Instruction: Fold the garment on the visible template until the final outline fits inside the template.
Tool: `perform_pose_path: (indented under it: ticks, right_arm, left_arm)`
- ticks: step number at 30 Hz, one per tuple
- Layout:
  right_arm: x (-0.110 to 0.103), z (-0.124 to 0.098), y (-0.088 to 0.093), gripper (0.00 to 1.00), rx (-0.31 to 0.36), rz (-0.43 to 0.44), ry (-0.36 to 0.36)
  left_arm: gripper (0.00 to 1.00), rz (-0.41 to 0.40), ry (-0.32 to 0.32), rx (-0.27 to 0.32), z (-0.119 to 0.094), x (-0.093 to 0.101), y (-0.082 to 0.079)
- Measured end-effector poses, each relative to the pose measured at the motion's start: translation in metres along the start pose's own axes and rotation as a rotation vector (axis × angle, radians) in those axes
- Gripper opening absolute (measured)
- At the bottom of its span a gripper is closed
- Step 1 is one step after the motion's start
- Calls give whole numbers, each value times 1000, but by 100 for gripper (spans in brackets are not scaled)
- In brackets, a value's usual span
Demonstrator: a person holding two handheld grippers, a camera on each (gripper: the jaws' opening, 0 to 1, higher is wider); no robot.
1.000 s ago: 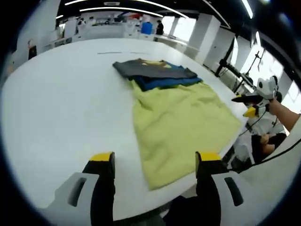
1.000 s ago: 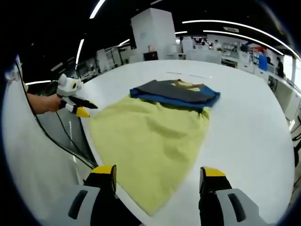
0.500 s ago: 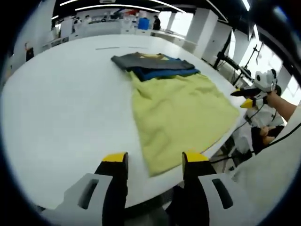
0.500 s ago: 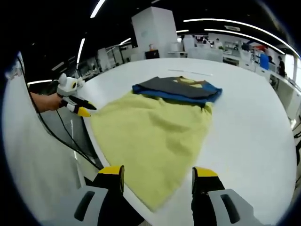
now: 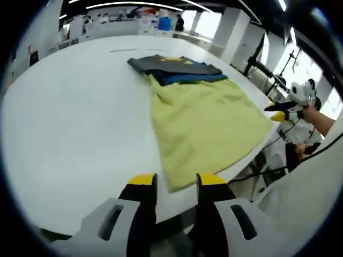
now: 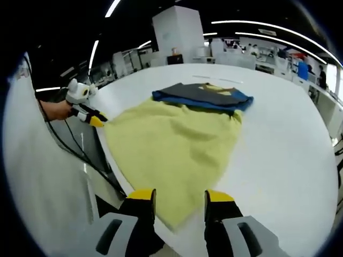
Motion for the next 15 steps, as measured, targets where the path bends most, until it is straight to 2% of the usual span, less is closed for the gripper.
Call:
perform_pose_path:
  ticks: [6, 15]
  right_arm:
    - [3, -4, 8, 27, -12, 18, 12]
    - [2, -6, 18, 18, -41, 18, 9]
  left_arm:
    - [20, 2, 1, -7, -1, 0, 1]
    - [14, 3, 11, -15, 0, 2, 2]
Point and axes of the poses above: the point that each gripper's makers call its tool centre point, and the gripper's own axes: z roughly forward along the fingers, x roughly to its right, y roughly out of its underside, the point moved 3 cm from there along -z, roughly backward along the fingers, and after that the axes turned 5 degrees about -y, right-handed, at the moved point
